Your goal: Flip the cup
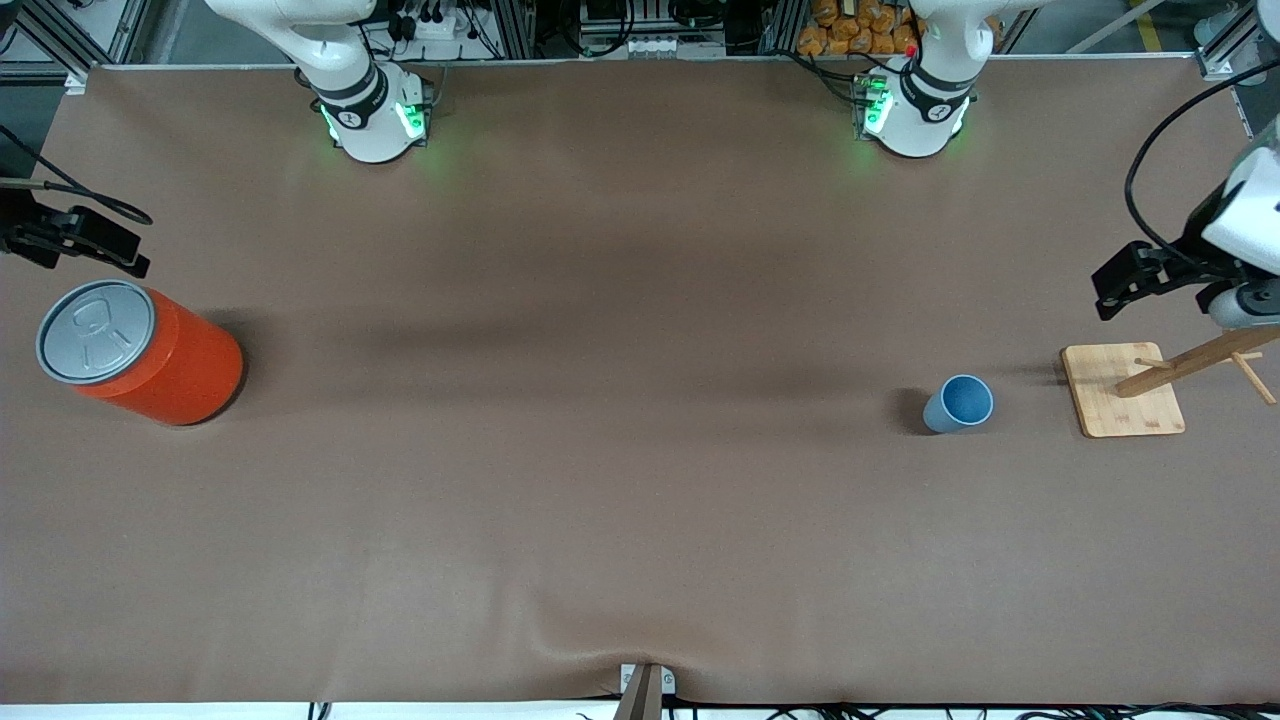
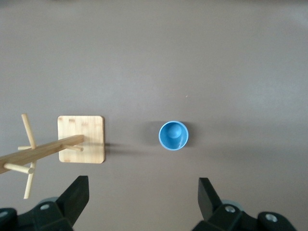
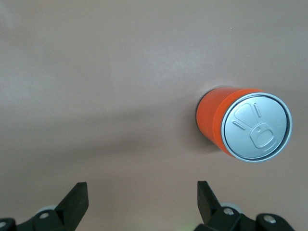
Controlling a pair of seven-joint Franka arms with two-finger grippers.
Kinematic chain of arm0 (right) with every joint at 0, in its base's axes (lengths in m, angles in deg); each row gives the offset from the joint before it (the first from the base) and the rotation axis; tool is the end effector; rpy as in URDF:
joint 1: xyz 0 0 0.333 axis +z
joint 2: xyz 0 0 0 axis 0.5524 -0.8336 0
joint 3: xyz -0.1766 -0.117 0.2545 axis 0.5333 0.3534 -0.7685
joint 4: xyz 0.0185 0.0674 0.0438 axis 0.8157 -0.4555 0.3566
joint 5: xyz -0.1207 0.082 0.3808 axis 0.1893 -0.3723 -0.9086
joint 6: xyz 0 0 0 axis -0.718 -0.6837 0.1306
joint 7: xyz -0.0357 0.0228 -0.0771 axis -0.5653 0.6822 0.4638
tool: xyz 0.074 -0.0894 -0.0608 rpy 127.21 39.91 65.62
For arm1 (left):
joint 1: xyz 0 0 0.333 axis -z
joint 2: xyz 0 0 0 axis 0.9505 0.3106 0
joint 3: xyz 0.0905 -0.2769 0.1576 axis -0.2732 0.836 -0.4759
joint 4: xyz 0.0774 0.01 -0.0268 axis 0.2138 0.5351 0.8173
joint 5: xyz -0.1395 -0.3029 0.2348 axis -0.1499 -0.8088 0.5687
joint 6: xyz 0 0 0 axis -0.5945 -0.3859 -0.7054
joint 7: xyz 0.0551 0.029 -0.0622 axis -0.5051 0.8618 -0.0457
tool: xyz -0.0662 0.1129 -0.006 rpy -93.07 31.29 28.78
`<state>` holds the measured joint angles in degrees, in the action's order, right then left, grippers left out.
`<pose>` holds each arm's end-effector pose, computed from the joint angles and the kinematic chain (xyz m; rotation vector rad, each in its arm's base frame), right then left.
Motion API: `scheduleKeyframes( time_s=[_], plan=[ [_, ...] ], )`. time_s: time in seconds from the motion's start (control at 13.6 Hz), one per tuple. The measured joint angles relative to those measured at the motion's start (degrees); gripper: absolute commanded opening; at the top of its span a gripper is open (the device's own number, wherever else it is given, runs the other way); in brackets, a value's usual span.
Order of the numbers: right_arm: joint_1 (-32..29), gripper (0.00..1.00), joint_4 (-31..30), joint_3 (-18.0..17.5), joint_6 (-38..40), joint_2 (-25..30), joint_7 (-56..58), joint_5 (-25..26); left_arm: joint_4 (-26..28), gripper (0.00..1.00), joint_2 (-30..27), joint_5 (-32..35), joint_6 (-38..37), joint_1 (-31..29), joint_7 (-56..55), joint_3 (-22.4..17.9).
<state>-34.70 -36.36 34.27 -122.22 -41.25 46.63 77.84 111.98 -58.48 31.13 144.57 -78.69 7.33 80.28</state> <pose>0.5660 -0.0178 0.6380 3.1162 -0.1934 -0.0601 0.5975 -0.0363 0.6200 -3.0423 -0.0268 -0.1473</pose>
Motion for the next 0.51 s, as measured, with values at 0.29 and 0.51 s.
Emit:
scheduleKeyframes(
  time_s=[0.29, 0.51],
  plan=[
    [0.01, 1.0, 0.05, 0.21, 0.55, 0.77, 0.0, 0.0, -0.1, 1.0, -1.11, -0.16, -3.48, 5.32, 3.29, -6.98],
    [0.01, 1.0, 0.05, 0.22, 0.57, 0.79, 0.0, 0.0, 0.54, 1.0, -3.16, -0.21, -5.74, 5.82, 3.3, -7.36]
  ],
)
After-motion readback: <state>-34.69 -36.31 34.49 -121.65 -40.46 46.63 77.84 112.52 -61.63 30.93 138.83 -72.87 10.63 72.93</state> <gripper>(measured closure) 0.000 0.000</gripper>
